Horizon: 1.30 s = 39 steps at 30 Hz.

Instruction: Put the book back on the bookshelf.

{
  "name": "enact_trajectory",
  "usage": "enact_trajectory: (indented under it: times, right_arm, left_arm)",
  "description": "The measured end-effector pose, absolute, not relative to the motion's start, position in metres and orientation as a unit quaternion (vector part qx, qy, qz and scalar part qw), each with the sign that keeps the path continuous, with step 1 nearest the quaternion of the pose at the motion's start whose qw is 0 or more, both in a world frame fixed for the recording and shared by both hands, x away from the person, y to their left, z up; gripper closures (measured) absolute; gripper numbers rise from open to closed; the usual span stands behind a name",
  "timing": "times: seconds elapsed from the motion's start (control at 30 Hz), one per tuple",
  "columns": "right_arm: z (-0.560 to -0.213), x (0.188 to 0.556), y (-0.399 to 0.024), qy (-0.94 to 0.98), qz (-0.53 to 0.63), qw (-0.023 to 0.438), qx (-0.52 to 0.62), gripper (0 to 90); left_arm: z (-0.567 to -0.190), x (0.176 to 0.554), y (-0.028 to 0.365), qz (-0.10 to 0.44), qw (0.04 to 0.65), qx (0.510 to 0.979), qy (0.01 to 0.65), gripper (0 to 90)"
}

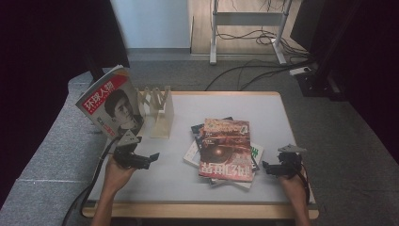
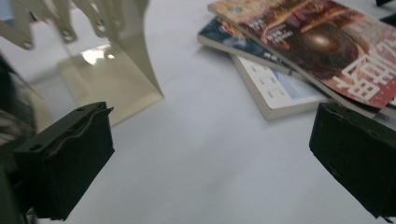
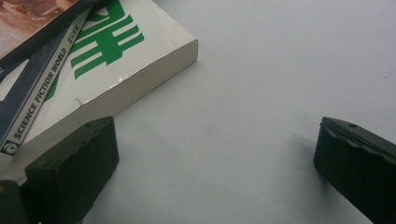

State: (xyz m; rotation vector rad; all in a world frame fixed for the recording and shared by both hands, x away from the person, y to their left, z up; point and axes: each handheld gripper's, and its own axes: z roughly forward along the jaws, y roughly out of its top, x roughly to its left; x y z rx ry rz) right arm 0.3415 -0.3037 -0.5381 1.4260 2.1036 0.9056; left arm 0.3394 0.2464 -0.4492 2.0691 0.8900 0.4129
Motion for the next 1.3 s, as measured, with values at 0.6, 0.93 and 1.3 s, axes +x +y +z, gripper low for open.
enact_trajectory:
  times: [0.6, 0.93, 1.3]
  right_arm:
    - [-0.538, 0.341, -0.304, 0.761, 0.328, 0.221, 0.515, 0.1]
    - [-0.538, 0.341, -0.304, 0.761, 0.328, 0.221, 0.515, 0.1]
    - [-0.538, 0.341, -0.304, 0.761, 0.329, 0.220, 0.514, 0.2]
  left_arm:
    - [-0.514, 0.339, 0.215, 0.139, 0.349, 0.857, 0.352, 0.0]
    - [-0.529, 0.340, 0.210, 0.134, 0.327, 0.864, 0.358, 0.0]
    - [-0.529, 0.340, 0.210, 0.132, 0.328, 0.863, 0.360, 0.0]
